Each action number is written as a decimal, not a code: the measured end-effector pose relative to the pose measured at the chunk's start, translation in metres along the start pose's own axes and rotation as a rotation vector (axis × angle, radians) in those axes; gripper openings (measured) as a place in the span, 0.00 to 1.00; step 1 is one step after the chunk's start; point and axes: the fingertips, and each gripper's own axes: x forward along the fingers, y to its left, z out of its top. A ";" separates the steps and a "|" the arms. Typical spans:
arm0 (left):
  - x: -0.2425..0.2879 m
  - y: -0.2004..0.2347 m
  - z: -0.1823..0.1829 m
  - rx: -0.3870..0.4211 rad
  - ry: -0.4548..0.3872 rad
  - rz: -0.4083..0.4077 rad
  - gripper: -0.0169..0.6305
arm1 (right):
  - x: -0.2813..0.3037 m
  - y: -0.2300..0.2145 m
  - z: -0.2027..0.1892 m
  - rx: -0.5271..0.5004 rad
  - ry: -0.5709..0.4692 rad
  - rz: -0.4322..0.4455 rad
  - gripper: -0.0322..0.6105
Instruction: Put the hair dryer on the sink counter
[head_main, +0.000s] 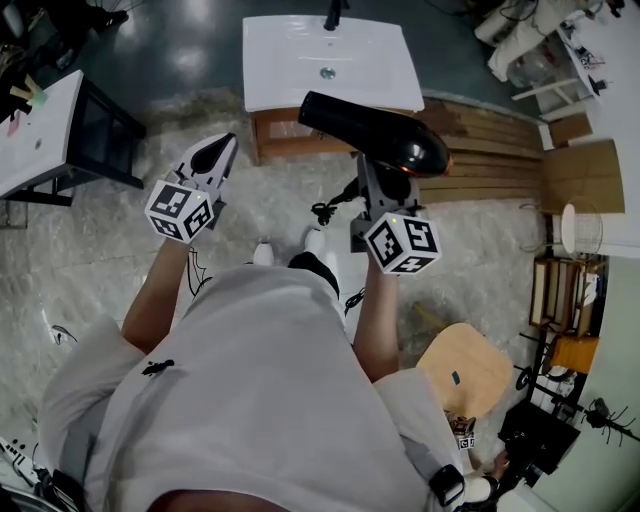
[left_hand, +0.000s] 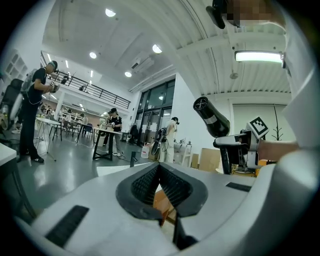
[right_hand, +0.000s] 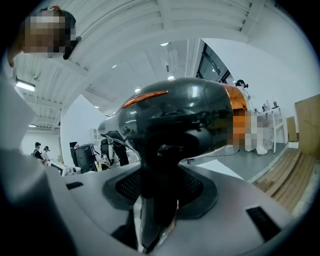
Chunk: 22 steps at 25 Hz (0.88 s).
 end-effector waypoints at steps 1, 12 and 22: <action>0.002 -0.002 -0.001 0.000 0.002 -0.007 0.03 | -0.001 -0.001 0.000 -0.001 0.000 -0.001 0.32; 0.027 -0.016 -0.002 0.025 -0.015 -0.014 0.03 | 0.000 -0.030 0.003 0.012 -0.005 0.004 0.32; 0.080 -0.042 -0.002 0.023 -0.006 0.017 0.03 | 0.005 -0.087 0.012 0.024 -0.003 0.049 0.32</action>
